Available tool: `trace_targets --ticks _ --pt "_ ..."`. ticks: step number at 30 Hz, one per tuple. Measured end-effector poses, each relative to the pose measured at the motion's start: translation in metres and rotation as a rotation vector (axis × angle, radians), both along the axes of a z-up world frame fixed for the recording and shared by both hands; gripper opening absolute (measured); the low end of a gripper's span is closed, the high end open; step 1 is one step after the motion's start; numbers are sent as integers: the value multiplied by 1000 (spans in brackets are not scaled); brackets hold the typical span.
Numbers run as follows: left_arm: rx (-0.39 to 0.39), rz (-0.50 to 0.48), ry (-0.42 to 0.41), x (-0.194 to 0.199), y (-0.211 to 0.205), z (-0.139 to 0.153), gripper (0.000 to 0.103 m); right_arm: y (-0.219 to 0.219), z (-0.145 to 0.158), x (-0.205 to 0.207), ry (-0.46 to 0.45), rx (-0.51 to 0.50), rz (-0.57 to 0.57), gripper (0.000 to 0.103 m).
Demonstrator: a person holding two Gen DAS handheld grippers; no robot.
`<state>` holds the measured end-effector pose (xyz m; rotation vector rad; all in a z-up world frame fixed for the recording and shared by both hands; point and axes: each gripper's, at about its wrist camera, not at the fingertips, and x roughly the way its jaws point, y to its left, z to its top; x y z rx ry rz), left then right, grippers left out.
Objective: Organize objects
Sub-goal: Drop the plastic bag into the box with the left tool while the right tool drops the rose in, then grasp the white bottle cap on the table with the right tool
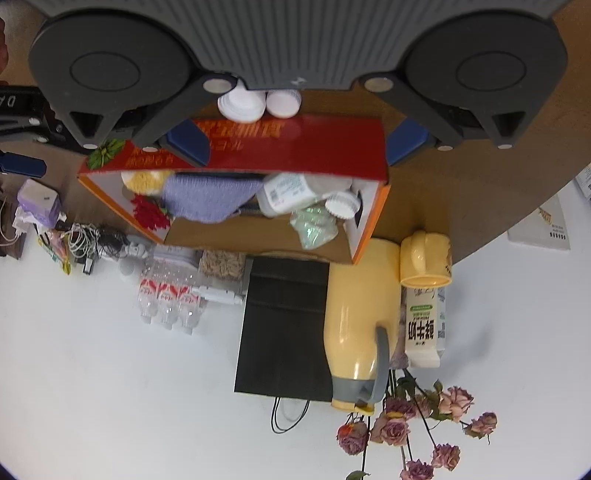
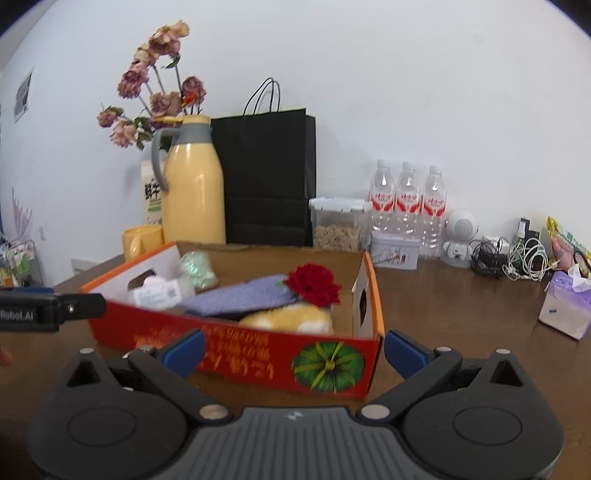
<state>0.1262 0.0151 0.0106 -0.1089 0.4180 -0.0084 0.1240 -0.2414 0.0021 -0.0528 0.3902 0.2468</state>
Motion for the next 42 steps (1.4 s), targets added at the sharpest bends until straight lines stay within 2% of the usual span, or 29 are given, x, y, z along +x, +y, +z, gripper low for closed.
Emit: trace_targets --ticks 11,18,24,28,30,32,33,35,42 --pt "22 20 67 -33 6 -8 103 -1 -17 -45 93 -19 30 103" --pt "19 31 112 -46 12 -19 103 1 -35 -57 163 -26 50 103" --pt "15 17 119 -50 10 -21 103 16 -43 -54 210 -31 95 94" --pt "12 15 136 -51 9 -25 103 26 -49 -53 240 -33 123 74" --pt "12 17 143 -51 10 -27 103 29 -49 -55 234 -37 130 71" --pt "12 19 146 -51 10 -28 103 29 -49 -56 229 -30 138 51" --pt "11 18 147 -51 10 -28 103 29 -49 -56 225 -30 134 45" --pt "11 18 148 -51 9 -29 103 27 -49 -56 221 -31 129 28" --pt "18 12 166 -48 4 -31 103 22 -45 -55 203 -21 119 28"
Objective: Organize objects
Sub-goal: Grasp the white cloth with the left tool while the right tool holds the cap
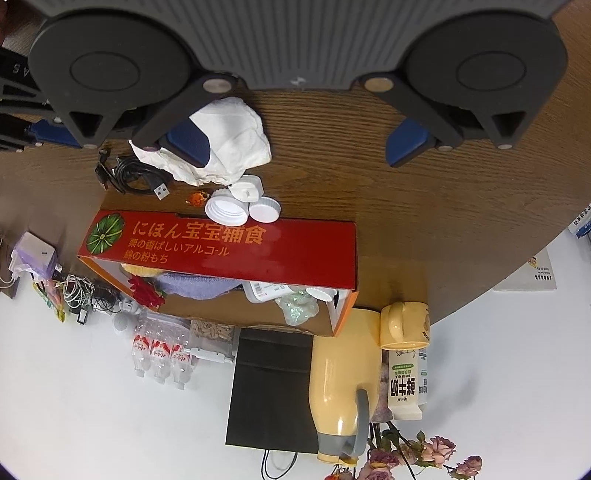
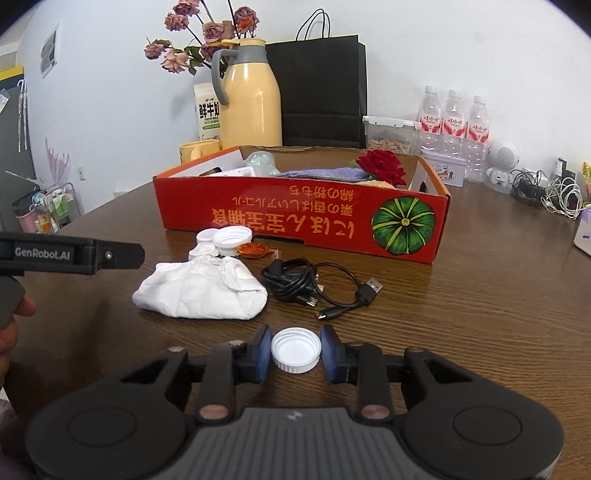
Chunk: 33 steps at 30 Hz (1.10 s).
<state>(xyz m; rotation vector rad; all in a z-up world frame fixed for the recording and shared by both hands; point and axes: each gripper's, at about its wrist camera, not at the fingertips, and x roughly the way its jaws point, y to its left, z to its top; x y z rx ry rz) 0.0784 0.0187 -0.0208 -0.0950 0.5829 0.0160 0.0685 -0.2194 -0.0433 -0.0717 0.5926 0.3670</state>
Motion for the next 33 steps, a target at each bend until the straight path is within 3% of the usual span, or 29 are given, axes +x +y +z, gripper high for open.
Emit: trace_targets --ticks 13,23,33 --pt "33 -28 86 17 -21 -7 103 -29 22 25 -118 -1 -99 28" --pt "56 -41 169 43 -45 -18 103 -34 12 33 -99 29 -96 28" --pt "65 -34 146 43 -48 -21 103 -37 11 33 -86 60 -83 28"
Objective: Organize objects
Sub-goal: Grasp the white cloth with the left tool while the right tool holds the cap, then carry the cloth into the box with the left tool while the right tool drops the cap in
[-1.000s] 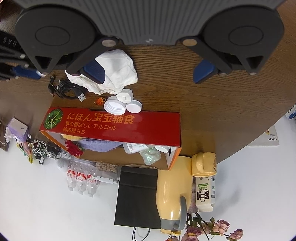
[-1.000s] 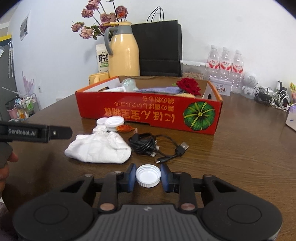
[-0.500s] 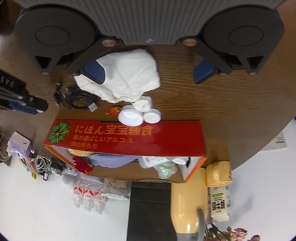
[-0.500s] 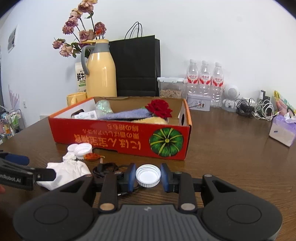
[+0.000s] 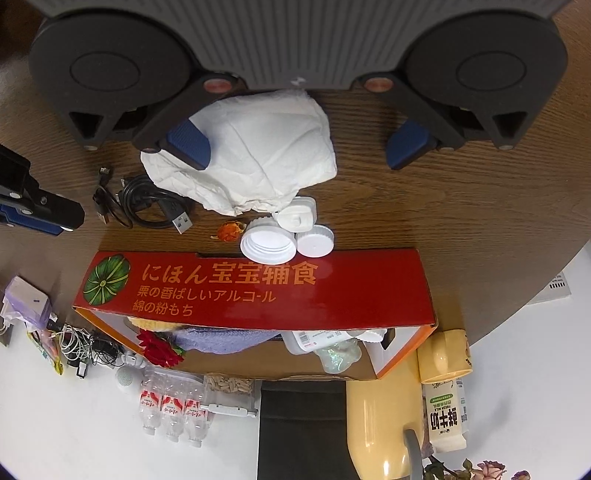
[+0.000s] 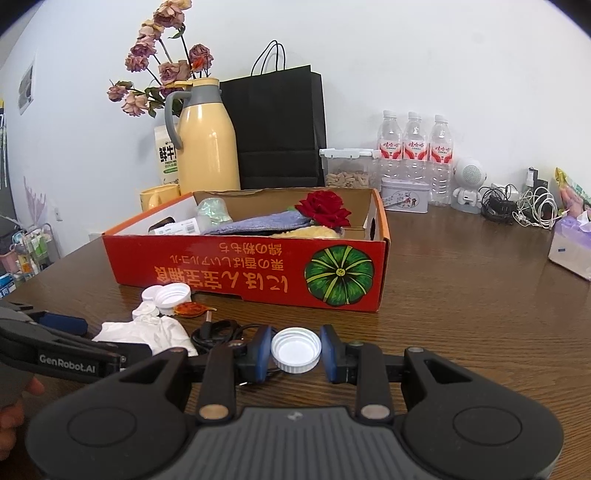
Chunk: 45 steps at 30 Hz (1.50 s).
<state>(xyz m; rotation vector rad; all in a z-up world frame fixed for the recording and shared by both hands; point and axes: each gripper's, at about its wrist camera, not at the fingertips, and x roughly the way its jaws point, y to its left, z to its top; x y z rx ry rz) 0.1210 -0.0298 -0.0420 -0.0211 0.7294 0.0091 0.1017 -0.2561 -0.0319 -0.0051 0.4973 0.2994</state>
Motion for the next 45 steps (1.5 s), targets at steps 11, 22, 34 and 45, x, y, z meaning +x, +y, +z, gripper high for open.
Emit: trace_targets --ticks 11,22,34,45 --pt "-12 -66 -55 -18 -8 4 59 -2 0 -1 10 13 -7 28" --pt "-59 -48 -83 -31 7 7 20 0 0 -4 0 5 -6 27" --pt "-86 -87 -209 -51 15 32 16 4 3 -13 -35 -4 1 28" --pt "-78 -129 -363 -39 14 76 16 16 41 -4 -148 -3 39 28"
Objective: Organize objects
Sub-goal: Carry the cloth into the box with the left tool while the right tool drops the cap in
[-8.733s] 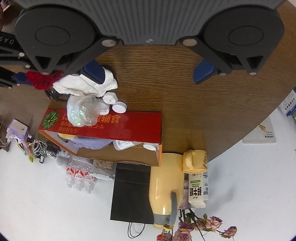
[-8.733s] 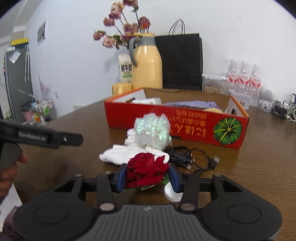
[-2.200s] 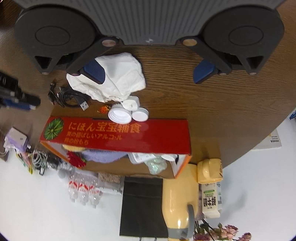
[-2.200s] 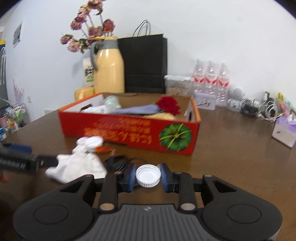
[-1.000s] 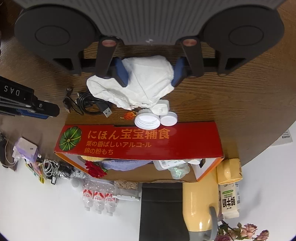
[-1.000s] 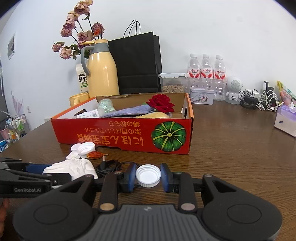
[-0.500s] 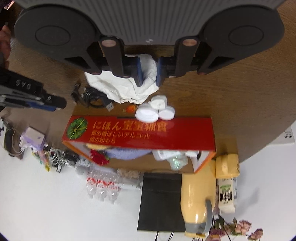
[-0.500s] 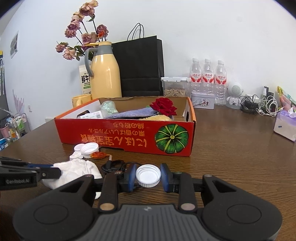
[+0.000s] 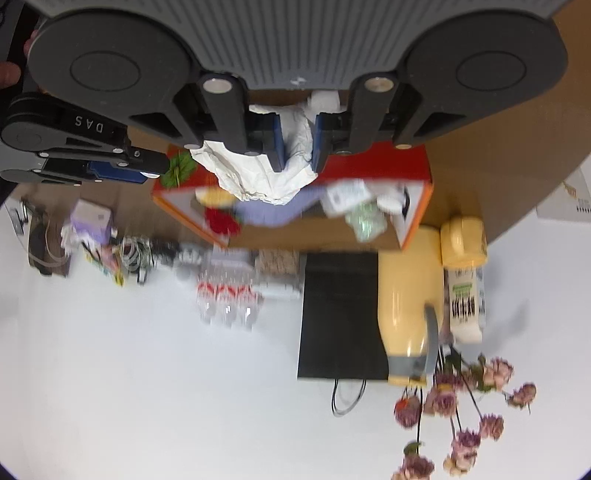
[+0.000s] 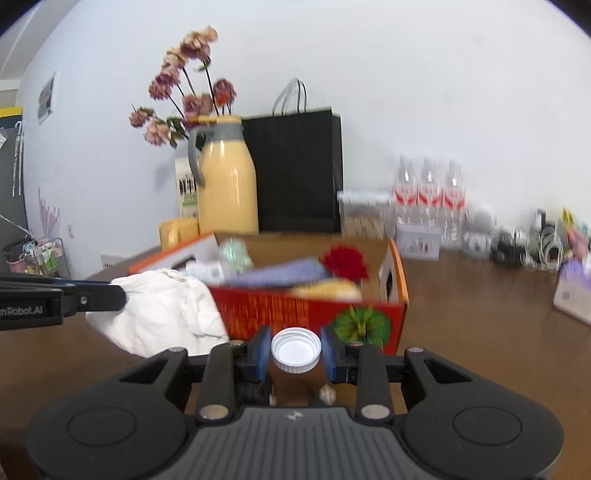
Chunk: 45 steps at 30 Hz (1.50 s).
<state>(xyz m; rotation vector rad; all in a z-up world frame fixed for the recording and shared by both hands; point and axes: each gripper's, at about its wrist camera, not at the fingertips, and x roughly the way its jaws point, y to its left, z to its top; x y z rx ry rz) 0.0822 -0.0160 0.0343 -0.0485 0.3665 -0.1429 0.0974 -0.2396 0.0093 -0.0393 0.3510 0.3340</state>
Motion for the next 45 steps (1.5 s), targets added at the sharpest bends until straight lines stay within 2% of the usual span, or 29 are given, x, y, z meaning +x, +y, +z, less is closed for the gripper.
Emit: trace_targets --ticks 7,13,18,24,29,32,33,34,35,36,37,38,39,40,41,43,45 --pt "-50 50 -72 43 7 24 16 19 32 40 -79 0 -4 28" --pt "-80 113 -48 92 11 26 16 40 39 87 -80 -18 -24 28" --pt "-89 167 -10 130 17 17 16 53 30 122 -54 -4 -41 28" --pt "-78 181 44 163 22 -5 16 61 11 153 -11 0 -68 27" --pt "-47 169 77 170 21 -18 17 59 -6 161 34 -9 -71 27" --pt "-46 185 76 168 24 -20 22 59 -8 160 44 -15 -69 28" --pt "-40 193 71 166 24 -20 30 59 -8 158 42 -18 -70 28" --pt "-36 195 65 164 24 -18 49 59 -7 155 36 -21 -73 29" --pt "-34 200 57 162 25 -17 63 59 -7 153 32 -25 -76 34" --pt "-30 209 42 159 24 -16 89 58 -6 151 29 -25 -76 39" --pt "-21 219 15 156 23 -14 102 57 -6 149 24 -20 -73 52" --pt "-13 224 -10 152 22 -12 103 57 -5 148 19 -17 -74 67" --pt "-6 223 -32 148 21 -10 103 57 -4 146 10 -16 -77 74" --pt "-5 224 -41 146 20 -8 103 56 -3 144 -2 -16 -82 87" --pt "-8 227 -49 145 20 -7 103 56 -3 142 -10 -16 -86 96" --pt "-12 229 -58 143 20 -5 103 55 -1 140 -22 -13 -95 101" --pt "-13 236 -59 143 20 -5 103 54 0 139 -26 -8 -100 102"
